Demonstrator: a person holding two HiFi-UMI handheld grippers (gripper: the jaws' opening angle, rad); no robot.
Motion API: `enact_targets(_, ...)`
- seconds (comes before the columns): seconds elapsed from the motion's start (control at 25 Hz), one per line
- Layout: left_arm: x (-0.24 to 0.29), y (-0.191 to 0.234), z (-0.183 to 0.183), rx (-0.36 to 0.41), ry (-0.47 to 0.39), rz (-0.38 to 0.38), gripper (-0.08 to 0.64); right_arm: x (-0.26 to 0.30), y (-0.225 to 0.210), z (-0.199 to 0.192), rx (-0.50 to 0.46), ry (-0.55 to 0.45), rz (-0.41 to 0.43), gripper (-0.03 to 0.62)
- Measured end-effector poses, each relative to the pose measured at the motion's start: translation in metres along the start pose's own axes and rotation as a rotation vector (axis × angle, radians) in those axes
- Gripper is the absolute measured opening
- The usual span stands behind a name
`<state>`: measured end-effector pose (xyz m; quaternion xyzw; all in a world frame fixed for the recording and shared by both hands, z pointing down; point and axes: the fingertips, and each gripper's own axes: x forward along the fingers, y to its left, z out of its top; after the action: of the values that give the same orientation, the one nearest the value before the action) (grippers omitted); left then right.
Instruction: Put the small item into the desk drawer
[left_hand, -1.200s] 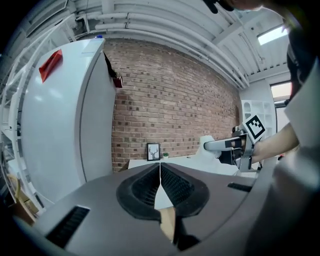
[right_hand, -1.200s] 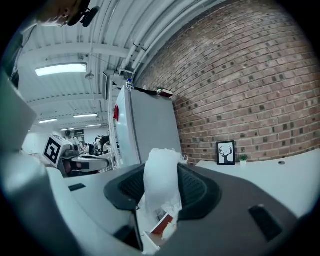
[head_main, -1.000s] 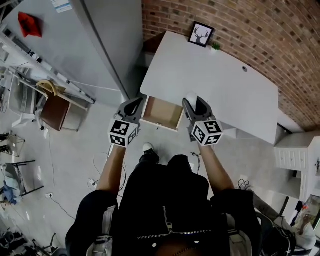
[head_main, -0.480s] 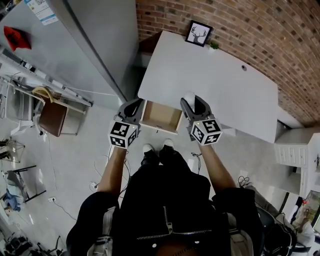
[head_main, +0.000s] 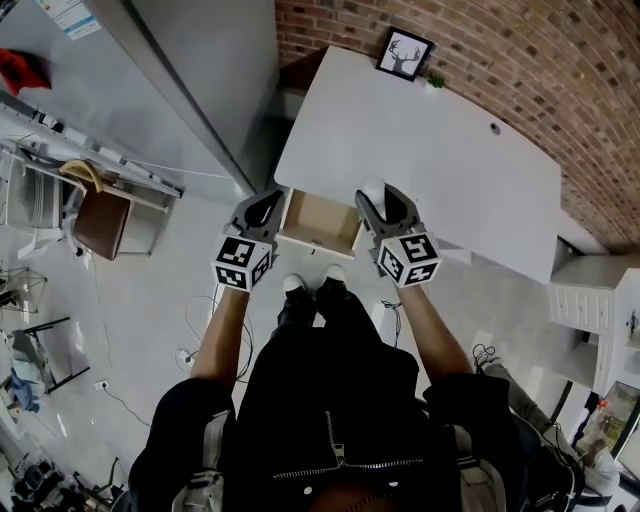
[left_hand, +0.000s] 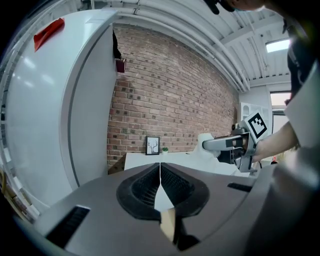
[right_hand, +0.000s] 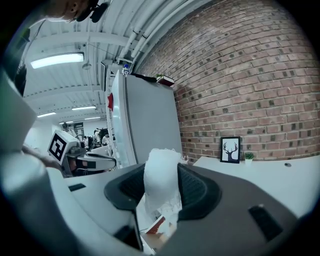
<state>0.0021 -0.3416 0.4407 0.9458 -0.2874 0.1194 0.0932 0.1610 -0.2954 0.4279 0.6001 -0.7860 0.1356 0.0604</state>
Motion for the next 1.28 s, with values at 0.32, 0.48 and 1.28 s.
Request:
enact_targets(0.32, -0.006, 0.002, -0.027, -0.033, 0.045, 0.015, 0.021, 0.01, 0.013, -0.028, 0.028, 0.049, 0.042, 0.173)
enact_targets(0.48, -0.01, 0.002, -0.044, -0.049, 0.073, 0.025, 0.021, 0.015, 0.022, -0.051, 0.045, 0.09, 0.069, 0.173)
enact_targets(1.28, 0.0, 0.009, -0.113, -0.103, 0.16, 0.071, 0.021, 0.046, 0.039, -0.166, 0.002, 0.301, 0.177, 0.173)
